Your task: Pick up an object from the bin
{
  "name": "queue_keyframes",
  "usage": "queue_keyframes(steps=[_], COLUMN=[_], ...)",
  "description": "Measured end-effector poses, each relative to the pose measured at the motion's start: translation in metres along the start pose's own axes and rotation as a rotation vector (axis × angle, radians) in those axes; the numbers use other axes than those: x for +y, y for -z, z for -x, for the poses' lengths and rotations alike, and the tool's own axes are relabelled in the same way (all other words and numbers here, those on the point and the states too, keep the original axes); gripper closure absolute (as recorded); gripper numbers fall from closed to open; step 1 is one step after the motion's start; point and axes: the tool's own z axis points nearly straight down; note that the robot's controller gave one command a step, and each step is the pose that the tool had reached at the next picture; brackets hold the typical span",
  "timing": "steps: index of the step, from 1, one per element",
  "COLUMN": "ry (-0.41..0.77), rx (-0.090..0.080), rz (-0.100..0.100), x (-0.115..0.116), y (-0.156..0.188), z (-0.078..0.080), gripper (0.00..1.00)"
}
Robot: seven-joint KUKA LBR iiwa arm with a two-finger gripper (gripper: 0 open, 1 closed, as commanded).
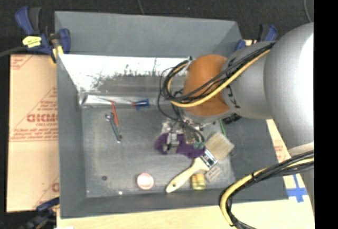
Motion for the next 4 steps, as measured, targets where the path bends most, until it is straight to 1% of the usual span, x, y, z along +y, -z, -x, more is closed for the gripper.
queue_keyframes(steps=[1,2,3,4], ry=[0.001,0.002,0.003,0.005], rx=[0.001,0.0,0.004,0.002], rz=[0.0,0.0,0.0,0.001], x=[0.0,-0.001,-0.001,-0.002], y=[0.018,0.048,0.09,0.132], z=[0.0,0.0,0.0,0.001], gripper=[1.0,1.0,1.0,1.0])
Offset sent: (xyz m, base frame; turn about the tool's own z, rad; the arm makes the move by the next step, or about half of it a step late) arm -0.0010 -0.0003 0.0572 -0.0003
